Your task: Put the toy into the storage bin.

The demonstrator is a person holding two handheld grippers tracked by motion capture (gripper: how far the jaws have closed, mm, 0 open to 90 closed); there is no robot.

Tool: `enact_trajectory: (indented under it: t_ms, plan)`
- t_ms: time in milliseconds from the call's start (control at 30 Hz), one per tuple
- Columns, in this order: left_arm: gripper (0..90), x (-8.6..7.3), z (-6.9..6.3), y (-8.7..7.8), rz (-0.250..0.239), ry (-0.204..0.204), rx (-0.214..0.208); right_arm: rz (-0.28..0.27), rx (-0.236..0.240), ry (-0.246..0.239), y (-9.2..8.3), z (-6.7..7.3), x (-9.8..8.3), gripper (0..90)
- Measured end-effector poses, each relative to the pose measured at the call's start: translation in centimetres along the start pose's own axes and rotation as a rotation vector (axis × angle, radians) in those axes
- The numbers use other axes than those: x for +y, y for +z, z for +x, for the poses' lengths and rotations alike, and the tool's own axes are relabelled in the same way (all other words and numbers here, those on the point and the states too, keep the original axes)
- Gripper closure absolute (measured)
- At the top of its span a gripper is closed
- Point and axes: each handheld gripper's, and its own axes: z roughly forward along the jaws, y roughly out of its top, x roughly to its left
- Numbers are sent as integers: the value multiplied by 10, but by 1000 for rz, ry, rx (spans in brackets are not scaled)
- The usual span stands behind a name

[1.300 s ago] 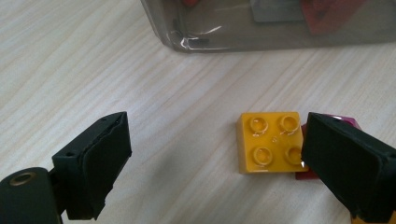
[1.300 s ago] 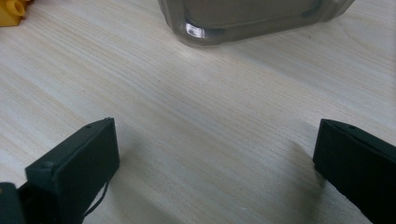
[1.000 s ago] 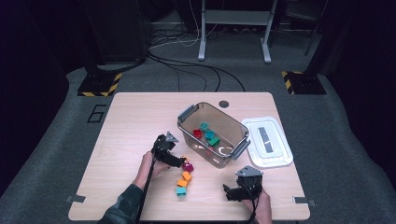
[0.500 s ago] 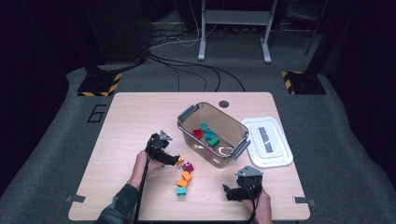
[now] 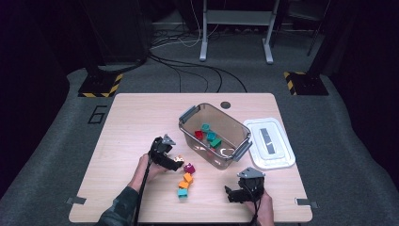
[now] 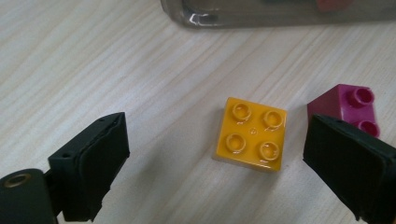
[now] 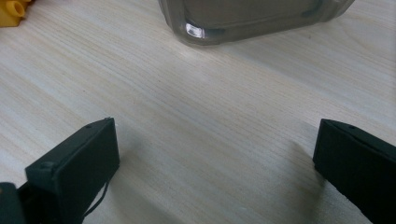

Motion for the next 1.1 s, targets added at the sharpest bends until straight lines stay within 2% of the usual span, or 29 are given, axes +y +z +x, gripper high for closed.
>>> enact_trajectory:
  t_ms: [100,133,200,267,300,367,400,467,500,533,767,1100]
  plan:
    - [98,-1,0,2,7,4,-2,0,0,0,0,0,0,0]
    - [174,-1,-1,2,7,13,7,0,0,0,0,0,0,0]
    - [194,-2,-3,2,5,39,-20,0,0,0,0,0,0,0]
    - [354,-3,-5,2,12,55,-20,0,0,0,0,0,0,0]
    - [354,-3,-6,2,16,63,-27,0,0,0,0,0,0,0]
    - [447,-4,-7,4,17,71,-30,0,0,0,0,0,0,0]
    - [447,-5,-7,4,14,73,-38,0,0,0,0,0,0,0]
    - [536,-7,-8,5,7,84,-34,0,0,0,0,0,0,0]
    - [536,-7,-9,5,1,85,-35,0,0,0,0,0,0,0]
    - [577,-7,-9,4,2,87,-38,0,0,0,0,0,0,0]
    - [586,-9,-7,2,-9,70,-53,0,0,0,0,0,0,0]
    - [587,-7,-3,-14,-28,66,-38,0,0,0,0,0,0,0]
